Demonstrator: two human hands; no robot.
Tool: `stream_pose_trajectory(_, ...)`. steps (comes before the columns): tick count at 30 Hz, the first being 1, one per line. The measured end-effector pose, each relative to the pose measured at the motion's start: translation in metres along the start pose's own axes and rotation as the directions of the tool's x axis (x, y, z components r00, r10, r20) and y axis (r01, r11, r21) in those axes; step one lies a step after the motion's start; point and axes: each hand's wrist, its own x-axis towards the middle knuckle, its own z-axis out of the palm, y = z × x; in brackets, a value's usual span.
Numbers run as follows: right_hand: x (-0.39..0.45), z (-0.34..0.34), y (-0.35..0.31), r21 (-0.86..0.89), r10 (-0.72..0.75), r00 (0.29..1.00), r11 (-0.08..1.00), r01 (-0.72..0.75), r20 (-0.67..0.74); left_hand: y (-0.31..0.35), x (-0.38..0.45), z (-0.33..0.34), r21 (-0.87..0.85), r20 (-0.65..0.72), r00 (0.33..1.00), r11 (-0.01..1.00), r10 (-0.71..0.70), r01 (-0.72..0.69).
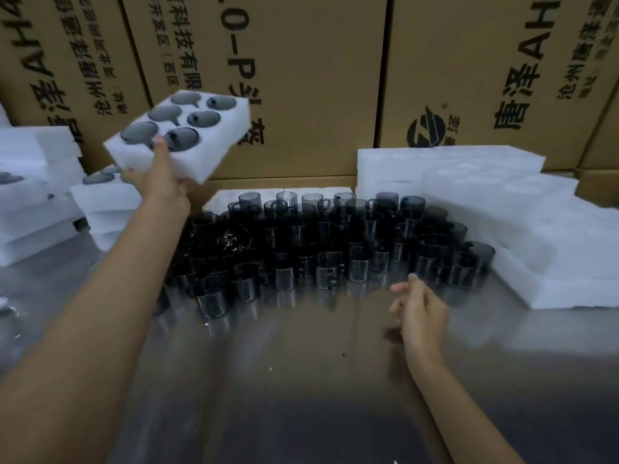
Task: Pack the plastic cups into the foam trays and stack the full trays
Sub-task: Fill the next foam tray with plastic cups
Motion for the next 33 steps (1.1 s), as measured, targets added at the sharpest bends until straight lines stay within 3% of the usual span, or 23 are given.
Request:
stream_pose_trajectory(4,0.005,0.008,0.008,-0.009,-0.017,1.000,1.000,0.017,0.019,0.017,0.066,0.001,0.289,-0.308,0.929,0.950,0.206,-0.114)
stream_pose_trajectory(8,0.007,0.011,0.014,-0.066,-0.031,0.999,0.997,0.034,0.045,0.026,0.115,-0.007,0.411,-0.425,0.889,0.912,0.173,0.018)
stream_pose_trajectory(13,0.008,0.012,0.017,-0.181,-0.065,0.997,0.981,0.071,0.037,0.011,0.143,-0.028,0.583,-0.278,0.947,0.812,0.160,0.034)
stream_pose_trajectory(15,0.010,0.012,0.016,-0.174,-0.068,0.997,0.982,0.074,0.041,0.010,0.145,-0.026,0.608,-0.298,0.947,0.789,0.119,0.092)
stream_pose_trajectory(17,0.010,0.012,0.015,-0.169,-0.069,0.997,0.983,0.076,0.045,0.013,0.140,-0.025,0.699,-0.328,0.936,0.699,0.126,0.151)
stream_pose_trajectory(21,0.012,0.012,0.016,-0.165,-0.094,0.994,0.981,0.101,0.048,0.006,0.140,-0.038,0.819,-0.258,0.936,0.568,0.239,0.081)
stream_pose_trajectory(28,0.011,0.012,0.015,-0.153,-0.090,0.993,0.983,0.100,0.071,-0.015,0.108,-0.031,0.747,-0.284,0.908,0.664,0.309,0.008)
stream_pose_trajectory(33,0.008,0.011,0.012,-0.145,-0.075,0.994,0.986,0.086,0.081,-0.047,0.060,-0.024,0.873,-0.088,0.904,0.470,0.418,-0.132)
